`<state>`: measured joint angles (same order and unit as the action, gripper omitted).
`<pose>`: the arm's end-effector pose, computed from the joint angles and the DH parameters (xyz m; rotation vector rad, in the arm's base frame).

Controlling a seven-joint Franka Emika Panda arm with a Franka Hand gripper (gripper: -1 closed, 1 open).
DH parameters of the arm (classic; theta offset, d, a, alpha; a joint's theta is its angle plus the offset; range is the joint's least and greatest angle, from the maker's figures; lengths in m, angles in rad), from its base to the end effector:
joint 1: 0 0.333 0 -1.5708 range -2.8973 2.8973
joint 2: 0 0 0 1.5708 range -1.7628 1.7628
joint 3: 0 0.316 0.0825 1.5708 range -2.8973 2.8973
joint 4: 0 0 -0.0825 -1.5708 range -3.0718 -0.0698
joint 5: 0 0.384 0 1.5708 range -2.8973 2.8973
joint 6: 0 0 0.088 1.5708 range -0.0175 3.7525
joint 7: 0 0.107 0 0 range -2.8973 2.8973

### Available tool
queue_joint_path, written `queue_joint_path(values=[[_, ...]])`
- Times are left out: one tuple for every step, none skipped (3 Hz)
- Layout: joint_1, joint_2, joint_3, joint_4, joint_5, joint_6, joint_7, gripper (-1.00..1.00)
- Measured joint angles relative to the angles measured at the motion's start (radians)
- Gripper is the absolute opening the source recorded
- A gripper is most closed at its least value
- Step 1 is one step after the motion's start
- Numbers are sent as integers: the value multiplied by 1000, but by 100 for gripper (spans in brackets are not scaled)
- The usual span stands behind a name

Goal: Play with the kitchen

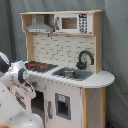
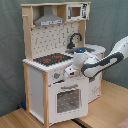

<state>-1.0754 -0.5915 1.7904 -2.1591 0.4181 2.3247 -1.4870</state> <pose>0.4015 0.3891 0.3298 1.5721 2.3897 -0.0017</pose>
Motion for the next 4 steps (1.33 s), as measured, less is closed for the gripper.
queue_joint_path(values=[[-8, 0, 26, -6, 54, -1, 87, -100], [-7, 0, 45, -3, 100, 6, 175, -100], [5, 0, 85, 20, 115, 36, 263, -100], [38, 0, 97, 21, 131, 57, 359, -100]])
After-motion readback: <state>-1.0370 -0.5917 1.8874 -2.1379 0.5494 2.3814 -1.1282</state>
